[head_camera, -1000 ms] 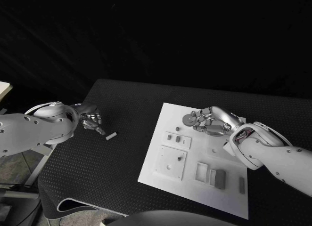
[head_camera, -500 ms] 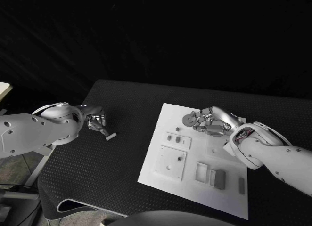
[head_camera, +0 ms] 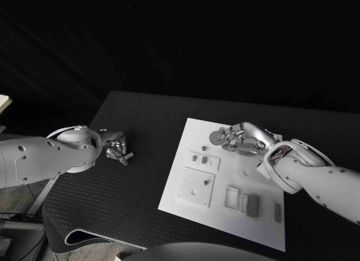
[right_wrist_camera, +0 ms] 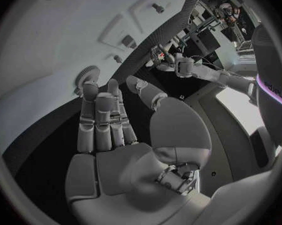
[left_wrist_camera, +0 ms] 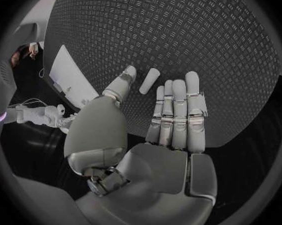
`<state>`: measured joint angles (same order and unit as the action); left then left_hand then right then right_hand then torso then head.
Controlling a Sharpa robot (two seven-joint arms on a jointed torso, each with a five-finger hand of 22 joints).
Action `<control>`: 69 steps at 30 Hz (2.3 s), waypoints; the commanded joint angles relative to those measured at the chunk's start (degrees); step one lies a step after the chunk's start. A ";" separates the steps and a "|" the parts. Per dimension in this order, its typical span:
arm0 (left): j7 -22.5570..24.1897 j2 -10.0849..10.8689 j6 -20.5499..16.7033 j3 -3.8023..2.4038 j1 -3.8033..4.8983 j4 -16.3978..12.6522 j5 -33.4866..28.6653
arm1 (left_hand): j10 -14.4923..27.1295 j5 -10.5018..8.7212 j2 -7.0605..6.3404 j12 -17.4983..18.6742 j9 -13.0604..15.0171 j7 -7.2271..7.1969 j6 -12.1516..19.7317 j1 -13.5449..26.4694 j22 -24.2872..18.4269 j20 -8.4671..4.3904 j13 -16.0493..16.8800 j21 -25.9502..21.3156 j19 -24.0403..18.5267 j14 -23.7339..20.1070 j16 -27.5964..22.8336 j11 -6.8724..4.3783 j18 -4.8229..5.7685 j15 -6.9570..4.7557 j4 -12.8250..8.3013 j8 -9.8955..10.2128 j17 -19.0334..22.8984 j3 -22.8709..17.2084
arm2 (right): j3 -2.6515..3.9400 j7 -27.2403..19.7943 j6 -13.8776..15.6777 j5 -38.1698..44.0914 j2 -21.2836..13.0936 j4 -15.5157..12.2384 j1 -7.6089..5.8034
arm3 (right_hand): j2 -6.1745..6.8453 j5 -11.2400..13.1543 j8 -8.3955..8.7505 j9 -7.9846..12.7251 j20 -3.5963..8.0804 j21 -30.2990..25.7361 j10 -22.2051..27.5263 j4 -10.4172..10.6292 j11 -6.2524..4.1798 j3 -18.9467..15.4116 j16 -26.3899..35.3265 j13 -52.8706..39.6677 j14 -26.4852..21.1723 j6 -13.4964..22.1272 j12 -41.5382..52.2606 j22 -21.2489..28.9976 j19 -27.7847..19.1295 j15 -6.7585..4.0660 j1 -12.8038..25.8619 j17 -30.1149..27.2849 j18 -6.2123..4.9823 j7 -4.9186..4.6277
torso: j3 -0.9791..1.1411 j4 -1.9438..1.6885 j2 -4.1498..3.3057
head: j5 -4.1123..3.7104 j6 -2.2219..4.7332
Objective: Assemble the parts on the task board
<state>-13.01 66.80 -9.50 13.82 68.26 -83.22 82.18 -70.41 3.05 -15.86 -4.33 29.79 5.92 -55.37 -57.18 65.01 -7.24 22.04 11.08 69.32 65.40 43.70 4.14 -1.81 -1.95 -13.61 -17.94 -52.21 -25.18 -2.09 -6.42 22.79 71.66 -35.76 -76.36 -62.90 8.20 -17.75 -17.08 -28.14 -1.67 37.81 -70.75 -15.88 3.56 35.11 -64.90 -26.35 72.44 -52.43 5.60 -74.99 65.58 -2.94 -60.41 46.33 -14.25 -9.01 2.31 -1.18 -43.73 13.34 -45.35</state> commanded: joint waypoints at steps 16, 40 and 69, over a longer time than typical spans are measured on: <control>-0.76 -1.83 0.97 -0.03 -1.63 2.21 2.00 | -1.39 -0.16 3.37 -0.36 0.17 0.36 -0.37 -2.78 1.02 -0.32 0.74 -0.07 0.00 -0.18 0.89 -0.40 -0.87 -0.25 -1.66 -0.59 0.10 -0.37 | 0.03 -0.29 -0.81 -0.12 -0.16 -0.14 0.00 | -0.86 0.09 0.19 0.09 0.20 0.18 0.13 0.06 0.06 -0.38 -0.25 -0.08 -0.02 0.21 -0.28 -1.11 0.01 0.12 0.03 -0.04 -0.75 -0.22 | 0.05 0.04 0.01 | -0.08 -0.51; 1.55 -5.39 -1.23 -0.04 -5.32 5.87 4.99 | -2.02 -0.24 5.41 -0.07 0.35 -0.71 -2.08 -8.08 1.95 -0.57 1.34 -0.43 0.00 -0.25 1.33 -0.80 -0.38 -0.48 -2.57 -1.24 0.55 -1.87 | 0.03 -0.26 -1.38 -0.13 -0.49 -0.35 0.01 | -0.99 0.08 0.19 0.10 0.18 0.16 0.14 0.08 0.06 -0.41 -0.27 -0.11 -0.08 0.22 -0.30 -1.11 -0.04 0.12 0.07 -0.06 -0.75 -0.22 | 0.09 0.02 0.03 | -0.47 -1.11; 7.15 -5.66 -3.84 -0.12 -5.57 5.50 -1.76 | -3.89 -0.18 13.33 0.20 0.35 0.11 -4.42 -11.70 3.00 -0.88 0.12 -1.06 0.89 1.48 1.57 -0.74 -0.04 -0.59 2.20 -1.55 2.04 -13.28 | 0.03 -0.45 -2.12 -1.08 -0.62 -0.28 0.01 | -1.19 0.07 0.17 0.10 0.15 0.14 0.11 0.14 0.06 -0.44 -0.28 -0.14 -0.14 0.22 -0.30 -1.11 -0.10 0.13 0.13 -0.08 -0.75 -0.22 | 0.08 0.07 0.05 | -1.06 -0.57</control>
<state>-7.11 62.51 -14.96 12.58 64.47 -77.11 83.86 -73.79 2.72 -10.83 -4.21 40.93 6.04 -59.37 -63.03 67.95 -8.08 33.97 10.18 69.93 66.39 45.03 3.41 -0.87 -2.50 -17.10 -19.09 -50.25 -32.46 -2.09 -6.44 21.58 70.95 -36.36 -76.59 -62.90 7.53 -17.75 -17.08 -28.11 -1.76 37.81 -70.76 -15.72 3.55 34.95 -64.90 -26.41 72.44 -52.44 5.59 -74.99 65.49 -2.94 -60.20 46.33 -14.24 -8.98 2.40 -1.06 -43.69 12.32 -45.97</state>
